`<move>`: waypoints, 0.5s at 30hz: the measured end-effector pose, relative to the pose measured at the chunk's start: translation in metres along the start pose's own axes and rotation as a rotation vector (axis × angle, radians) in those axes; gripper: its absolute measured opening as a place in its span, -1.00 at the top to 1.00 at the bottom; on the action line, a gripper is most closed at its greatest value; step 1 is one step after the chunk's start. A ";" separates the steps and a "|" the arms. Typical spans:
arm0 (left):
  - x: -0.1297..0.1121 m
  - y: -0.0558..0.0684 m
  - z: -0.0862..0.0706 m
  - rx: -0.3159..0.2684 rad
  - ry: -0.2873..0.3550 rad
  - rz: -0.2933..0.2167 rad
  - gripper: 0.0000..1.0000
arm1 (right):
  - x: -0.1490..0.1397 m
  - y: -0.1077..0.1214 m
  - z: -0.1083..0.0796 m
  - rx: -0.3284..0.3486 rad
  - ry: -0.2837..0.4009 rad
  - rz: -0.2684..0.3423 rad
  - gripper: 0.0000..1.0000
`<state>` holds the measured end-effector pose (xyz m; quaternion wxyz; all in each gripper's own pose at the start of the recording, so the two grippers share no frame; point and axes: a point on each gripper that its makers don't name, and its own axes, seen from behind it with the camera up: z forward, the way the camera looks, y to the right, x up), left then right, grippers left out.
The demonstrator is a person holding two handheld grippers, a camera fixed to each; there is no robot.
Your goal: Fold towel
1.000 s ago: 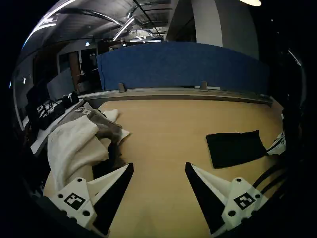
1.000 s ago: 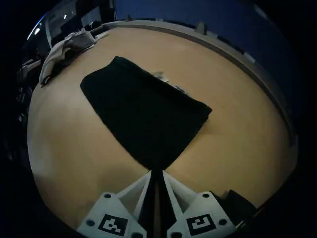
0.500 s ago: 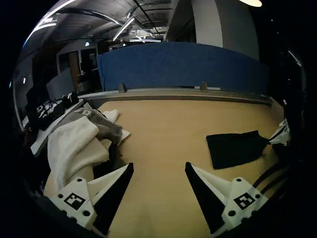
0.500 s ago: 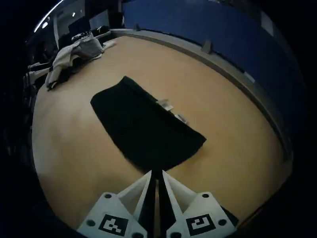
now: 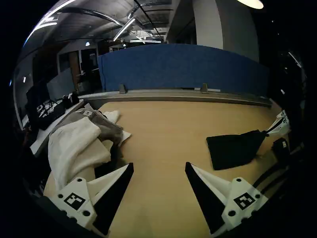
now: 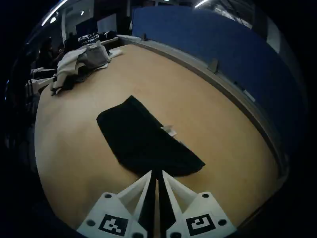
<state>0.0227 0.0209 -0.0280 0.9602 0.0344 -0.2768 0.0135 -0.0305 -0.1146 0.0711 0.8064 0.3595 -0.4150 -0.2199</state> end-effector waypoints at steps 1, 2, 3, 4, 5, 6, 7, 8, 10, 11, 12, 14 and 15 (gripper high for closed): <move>0.000 -0.001 0.000 0.001 0.000 0.000 -0.93 | 0.002 0.000 0.001 0.000 0.001 -0.002 0.92; 0.000 -0.002 -0.001 0.002 0.000 0.000 -0.93 | 0.004 0.000 0.001 0.000 0.002 -0.005 0.92; 0.000 -0.003 -0.001 0.002 0.000 -0.001 -0.94 | 0.008 0.000 0.002 0.001 0.004 -0.010 0.92; 0.000 -0.003 -0.002 0.002 0.001 -0.002 -0.93 | 0.013 -0.002 0.004 0.003 0.006 -0.015 0.92; 0.000 -0.004 -0.002 0.003 0.001 -0.003 -0.93 | 0.018 -0.003 0.005 0.005 0.009 -0.021 0.92; 0.000 -0.005 -0.003 0.003 0.003 -0.006 -0.93 | 0.024 -0.005 0.007 0.009 0.012 -0.030 0.92; 0.000 -0.006 -0.004 0.003 0.004 -0.009 -0.93 | 0.030 -0.008 0.010 0.013 0.014 -0.039 0.92; 0.001 -0.006 -0.005 0.003 0.005 -0.012 -0.93 | 0.036 -0.010 0.012 0.017 0.017 -0.049 0.92; 0.000 -0.008 -0.007 0.004 0.008 -0.021 -0.93 | 0.049 -0.019 0.019 0.029 0.022 -0.073 0.92; 0.000 -0.009 -0.008 0.005 0.009 -0.025 -0.93 | 0.056 -0.023 0.023 0.036 0.024 -0.085 0.92; -0.001 -0.010 -0.009 0.006 0.010 -0.029 -0.93 | 0.063 -0.029 0.027 0.044 0.026 -0.100 0.92; -0.002 -0.013 -0.011 0.009 0.011 -0.037 -0.93 | 0.075 -0.040 0.036 0.062 0.029 -0.127 0.92; -0.003 -0.014 -0.012 0.010 0.012 -0.041 -0.93 | 0.081 -0.047 0.041 0.072 0.029 -0.141 0.92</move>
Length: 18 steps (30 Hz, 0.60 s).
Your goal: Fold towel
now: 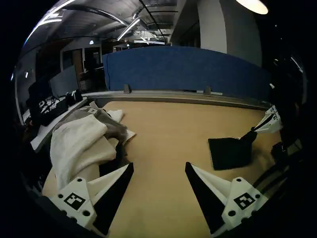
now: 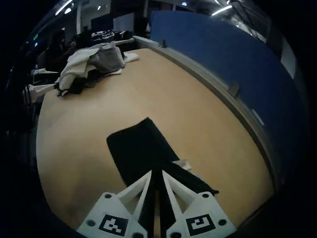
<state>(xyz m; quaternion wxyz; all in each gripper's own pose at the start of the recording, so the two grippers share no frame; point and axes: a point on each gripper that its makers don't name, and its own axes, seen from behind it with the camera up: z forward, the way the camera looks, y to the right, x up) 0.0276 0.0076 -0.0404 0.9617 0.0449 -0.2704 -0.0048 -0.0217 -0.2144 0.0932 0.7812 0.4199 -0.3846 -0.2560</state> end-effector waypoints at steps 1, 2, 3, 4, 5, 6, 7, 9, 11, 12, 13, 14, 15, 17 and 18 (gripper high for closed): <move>-0.001 -0.001 -0.001 0.002 0.001 -0.004 -0.93 | 0.006 -0.005 0.006 0.010 -0.001 -0.012 0.92; -0.001 -0.003 -0.002 0.003 0.001 -0.008 -0.93 | 0.011 -0.011 0.011 0.021 -0.001 -0.025 0.92; -0.002 -0.005 -0.003 0.006 0.002 -0.012 -0.93 | 0.017 -0.017 0.018 0.033 -0.003 -0.038 0.92; -0.003 -0.006 -0.004 0.010 0.002 -0.015 -0.93 | 0.021 -0.022 0.024 0.044 -0.005 -0.049 0.92; -0.004 -0.008 -0.005 0.013 0.002 -0.018 -0.93 | 0.025 -0.028 0.030 0.055 -0.007 -0.060 0.92; -0.006 -0.009 -0.006 0.016 0.002 -0.022 -0.93 | 0.029 -0.034 0.036 0.067 -0.010 -0.073 0.92; -0.007 -0.010 -0.007 0.017 0.001 -0.025 -0.93 | 0.032 -0.040 0.042 0.077 -0.014 -0.084 0.92; -0.010 -0.011 -0.008 0.019 -0.002 -0.032 -0.93 | 0.037 -0.051 0.055 0.099 -0.023 -0.109 0.92; -0.013 -0.011 -0.010 0.018 -0.007 -0.039 -0.93 | 0.040 -0.061 0.066 0.120 -0.034 -0.133 0.92; -0.015 -0.011 -0.010 0.019 -0.009 -0.042 -0.93 | 0.041 -0.066 0.073 0.130 -0.041 -0.146 0.92; -0.017 -0.012 -0.011 0.020 -0.011 -0.045 -0.93 | 0.041 -0.071 0.079 0.138 -0.047 -0.157 0.93; -0.018 -0.012 -0.011 0.021 -0.012 -0.048 -0.93 | 0.041 -0.075 0.085 0.146 -0.054 -0.167 0.93; -0.020 -0.011 -0.012 0.022 -0.014 -0.050 -0.93 | 0.040 -0.080 0.093 0.155 -0.062 -0.175 0.92; -0.022 -0.010 -0.012 0.020 -0.017 -0.053 -0.93 | 0.038 -0.087 0.107 0.169 -0.079 -0.182 0.92; -0.024 -0.010 -0.013 0.020 -0.019 -0.053 -0.94 | 0.036 -0.090 0.114 0.174 -0.086 -0.180 0.92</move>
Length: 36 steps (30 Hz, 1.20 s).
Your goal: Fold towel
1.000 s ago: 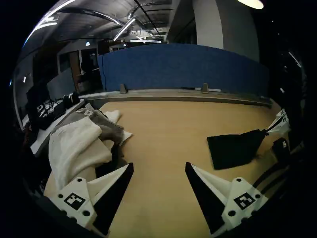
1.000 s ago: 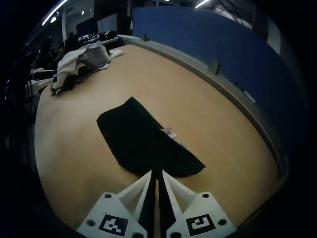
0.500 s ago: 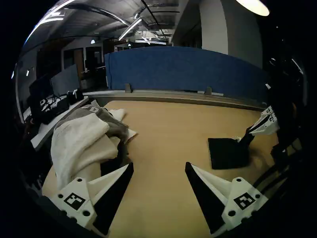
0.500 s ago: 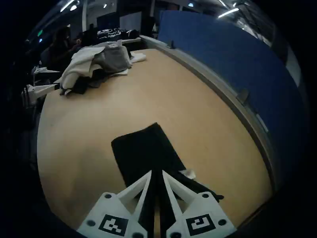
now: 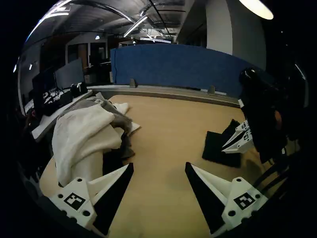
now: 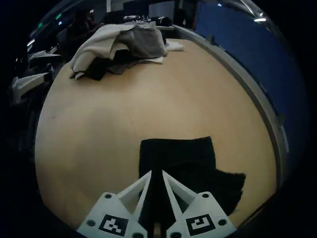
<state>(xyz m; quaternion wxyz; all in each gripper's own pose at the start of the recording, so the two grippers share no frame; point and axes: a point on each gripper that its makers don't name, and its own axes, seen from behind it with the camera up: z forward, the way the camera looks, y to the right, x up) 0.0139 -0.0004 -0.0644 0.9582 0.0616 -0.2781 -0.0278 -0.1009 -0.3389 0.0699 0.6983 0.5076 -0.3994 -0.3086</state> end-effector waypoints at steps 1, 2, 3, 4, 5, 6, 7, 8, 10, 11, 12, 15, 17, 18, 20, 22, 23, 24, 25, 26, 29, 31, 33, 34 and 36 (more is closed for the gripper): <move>-0.001 0.000 0.000 0.000 -0.001 0.001 -0.94 | -0.001 -0.002 0.006 0.003 -0.005 0.006 0.92; -0.002 0.000 0.000 0.000 -0.003 0.002 -0.94 | -0.003 -0.003 0.012 0.007 -0.011 0.011 0.92; -0.004 0.000 -0.001 0.000 -0.004 0.002 -0.94 | -0.003 -0.004 0.017 0.009 -0.011 0.021 0.92; -0.004 0.000 -0.001 -0.001 -0.005 0.002 -0.94 | -0.002 -0.004 0.018 0.009 -0.008 0.031 0.92; -0.005 0.000 -0.001 -0.001 -0.006 0.002 -0.93 | -0.002 -0.005 0.020 0.009 -0.004 0.042 0.92; -0.006 0.000 -0.001 -0.002 -0.007 0.001 -0.93 | -0.001 -0.005 0.021 0.009 -0.002 0.049 0.92; -0.006 0.000 -0.001 -0.003 -0.007 0.000 -0.93 | -0.002 -0.004 0.020 0.010 -0.002 0.052 0.92; -0.006 0.000 -0.001 -0.004 -0.007 -0.002 -0.93 | -0.002 -0.004 0.019 0.011 -0.001 0.056 0.92; -0.007 -0.001 0.000 -0.005 -0.007 -0.005 -0.94 | -0.003 -0.003 0.018 0.010 -0.004 0.052 0.92; -0.007 -0.001 0.000 -0.005 -0.008 -0.006 -0.93 | -0.004 -0.003 0.018 0.008 -0.006 0.050 0.92; -0.007 -0.001 0.000 -0.005 -0.007 -0.006 -0.93 | -0.004 -0.003 0.017 0.006 -0.006 0.048 0.92; -0.006 -0.001 0.000 -0.006 -0.005 -0.004 -0.93 | -0.003 -0.003 0.017 -0.001 -0.004 0.047 0.87; -0.005 -0.001 0.000 -0.005 -0.003 -0.002 -0.93 | -0.002 -0.004 0.017 -0.006 0.001 0.047 0.77; -0.005 -0.001 0.000 -0.004 -0.002 -0.001 -0.93 | -0.001 -0.004 0.016 -0.010 0.007 0.048 0.63; -0.004 -0.002 -0.002 -0.001 -0.001 -0.001 -0.93 | 0.001 -0.004 0.012 -0.016 0.021 0.053 0.28; -0.003 -0.002 -0.002 0.000 0.001 -0.003 -0.93 | 0.003 -0.004 0.006 -0.018 0.038 0.058 -0.05; -0.003 -0.003 -0.003 0.001 0.001 -0.005 -0.93 | 0.005 -0.004 0.002 -0.018 0.047 0.060 -0.19; -0.003 -0.003 -0.003 0.003 0.001 -0.006 -0.93 | 0.005 -0.004 -0.002 -0.020 0.056 0.062 -0.29; -0.003 -0.004 -0.003 0.005 0.001 -0.007 -0.93 | 0.006 -0.004 -0.005 -0.023 0.064 0.064 -0.35; -0.003 -0.004 -0.003 0.006 0.001 -0.007 -0.93 | 0.006 -0.004 -0.009 -0.026 0.072 0.065 -0.44; -0.002 -0.005 -0.005 0.010 0.003 -0.010 -0.93 | 0.004 -0.004 -0.023 -0.039 0.094 0.073 -0.73; -0.001 -0.005 -0.005 0.010 0.004 -0.010 -0.93 | 0.000 -0.005 -0.034 -0.054 0.106 0.082 -0.88; 0.000 -0.005 -0.005 0.011 0.006 -0.010 -0.93 | -0.007 -0.005 -0.045 -0.073 0.116 0.094 -0.98; 0.001 -0.005 -0.005 0.011 0.007 -0.009 -0.93 | -0.011 -0.004 -0.050 -0.083 0.117 0.101 -0.99; 0.002 -0.004 -0.006 0.010 0.010 -0.009 -0.93 | -0.022 -0.004 -0.060 -0.103 0.120 0.117 -0.99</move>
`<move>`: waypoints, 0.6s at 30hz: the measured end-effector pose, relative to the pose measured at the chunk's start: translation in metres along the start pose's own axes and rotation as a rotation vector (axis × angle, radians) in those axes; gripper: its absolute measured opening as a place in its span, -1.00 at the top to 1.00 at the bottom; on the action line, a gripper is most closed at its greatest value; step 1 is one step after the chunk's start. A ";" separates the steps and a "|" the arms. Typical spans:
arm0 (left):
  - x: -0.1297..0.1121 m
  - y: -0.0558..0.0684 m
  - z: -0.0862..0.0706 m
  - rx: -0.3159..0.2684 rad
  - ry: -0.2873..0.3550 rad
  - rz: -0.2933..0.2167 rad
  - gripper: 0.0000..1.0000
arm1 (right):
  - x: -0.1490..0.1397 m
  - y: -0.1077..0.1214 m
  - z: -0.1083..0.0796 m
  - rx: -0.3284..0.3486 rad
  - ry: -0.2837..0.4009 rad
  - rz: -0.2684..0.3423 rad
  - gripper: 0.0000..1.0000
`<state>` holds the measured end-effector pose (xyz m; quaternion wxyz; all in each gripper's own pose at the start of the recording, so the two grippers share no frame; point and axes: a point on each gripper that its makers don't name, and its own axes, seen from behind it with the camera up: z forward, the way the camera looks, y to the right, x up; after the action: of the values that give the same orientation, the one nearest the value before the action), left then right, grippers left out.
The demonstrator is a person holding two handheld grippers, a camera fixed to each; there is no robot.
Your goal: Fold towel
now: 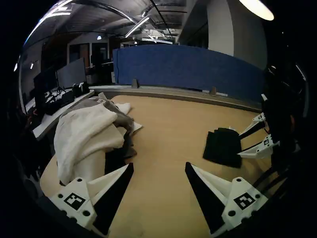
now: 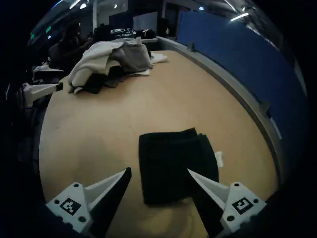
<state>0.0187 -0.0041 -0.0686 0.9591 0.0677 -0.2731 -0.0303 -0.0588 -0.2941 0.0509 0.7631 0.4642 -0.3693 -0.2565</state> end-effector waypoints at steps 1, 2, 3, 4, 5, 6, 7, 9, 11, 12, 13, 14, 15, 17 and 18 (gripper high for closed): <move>0.001 0.001 0.000 -0.002 0.001 0.000 -0.93 | -0.005 0.001 -0.005 -0.009 0.000 0.008 -0.99; 0.001 0.001 0.000 -0.003 0.003 0.000 -0.93 | -0.010 0.003 -0.009 -0.019 0.001 0.016 -0.99; 0.002 0.002 0.000 -0.005 0.004 0.000 -0.93 | -0.015 0.004 -0.013 -0.027 -0.001 0.026 -0.99; 0.002 0.003 0.000 -0.007 0.005 0.000 -0.93 | -0.020 0.005 -0.016 -0.032 -0.003 0.036 -1.00; 0.002 0.004 0.000 -0.008 0.006 0.000 -0.93 | -0.024 0.006 -0.019 -0.037 -0.005 0.046 -1.00; 0.002 0.005 0.000 -0.009 0.006 0.001 -0.93 | -0.028 0.006 -0.020 -0.041 -0.007 0.055 -1.00; 0.002 0.006 0.000 -0.010 0.007 0.001 -0.93 | -0.031 0.007 -0.021 -0.043 -0.009 0.061 -0.99; 0.002 0.008 -0.001 -0.012 0.007 0.003 -0.93 | -0.035 0.007 -0.023 -0.047 -0.011 0.072 -0.99; 0.003 0.010 -0.001 -0.015 0.009 0.006 -0.93 | -0.037 0.006 -0.024 -0.050 -0.009 0.076 -0.99; 0.003 0.010 -0.002 -0.016 0.010 0.007 -0.93 | -0.037 0.006 -0.024 -0.052 -0.008 0.078 -0.99; 0.003 0.011 -0.002 -0.016 0.011 0.009 -0.93 | -0.037 0.005 -0.024 -0.052 -0.008 0.080 -0.99; 0.003 0.011 -0.003 -0.017 0.011 0.010 -0.93 | -0.038 0.005 -0.025 -0.053 -0.007 0.082 -1.00; 0.004 0.011 -0.003 -0.017 0.012 0.011 -0.93 | -0.038 0.004 -0.024 -0.054 -0.006 0.086 -0.99; 0.004 0.011 -0.003 -0.018 0.012 0.011 -0.93 | -0.039 0.003 -0.023 -0.059 -0.007 0.094 -0.99; 0.005 0.011 -0.003 -0.018 0.013 0.011 -0.93 | -0.040 0.003 -0.022 -0.062 -0.008 0.103 -0.99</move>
<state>0.0243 0.0068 -0.0668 0.9616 0.0577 -0.2670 -0.0270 -0.0650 -0.2520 0.0340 0.7878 0.4196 -0.3877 -0.2303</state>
